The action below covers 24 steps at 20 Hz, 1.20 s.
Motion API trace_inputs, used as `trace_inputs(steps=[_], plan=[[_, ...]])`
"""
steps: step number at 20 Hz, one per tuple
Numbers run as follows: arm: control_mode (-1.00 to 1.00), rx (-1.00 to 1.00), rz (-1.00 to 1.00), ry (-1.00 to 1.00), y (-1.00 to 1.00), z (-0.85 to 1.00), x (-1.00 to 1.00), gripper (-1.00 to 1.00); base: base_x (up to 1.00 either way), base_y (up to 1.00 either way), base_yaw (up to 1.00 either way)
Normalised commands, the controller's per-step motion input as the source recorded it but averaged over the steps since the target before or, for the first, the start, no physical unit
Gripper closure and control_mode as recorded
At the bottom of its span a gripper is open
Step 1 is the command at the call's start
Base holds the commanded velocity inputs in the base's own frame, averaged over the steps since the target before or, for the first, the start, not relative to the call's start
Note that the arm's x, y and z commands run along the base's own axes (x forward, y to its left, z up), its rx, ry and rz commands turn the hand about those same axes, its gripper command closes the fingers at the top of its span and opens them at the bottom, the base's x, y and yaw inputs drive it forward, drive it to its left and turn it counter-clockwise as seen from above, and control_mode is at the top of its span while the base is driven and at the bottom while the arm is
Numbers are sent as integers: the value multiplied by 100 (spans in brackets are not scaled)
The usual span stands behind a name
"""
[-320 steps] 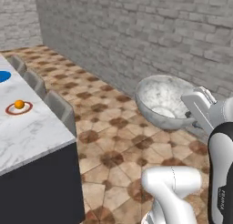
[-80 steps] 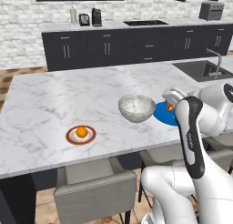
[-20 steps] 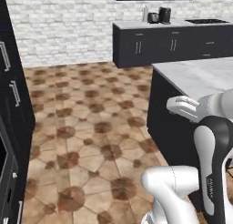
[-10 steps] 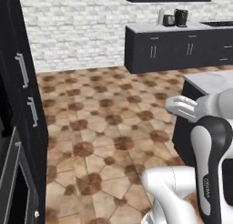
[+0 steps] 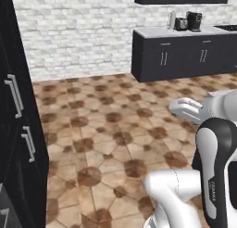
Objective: Take the smaller bowl and place it next to the appetizer plate on the dining counter , and place the larger bowl next to the plate with cooked food.
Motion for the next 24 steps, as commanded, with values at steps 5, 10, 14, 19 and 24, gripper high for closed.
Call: trace_inputs(steps=[5,10,14,19,24], plan=[[100,0,0,0,0,0,0,-100,100,0,-3],[100,0,0,0,0,0,0,-100,100,0,-13],[100,0,0,0,0,0,0,-100,100,1,-16],[100,0,0,0,0,0,0,-100,100,5,-27],[100,0,0,0,0,0,0,-100,100,5,-33]])
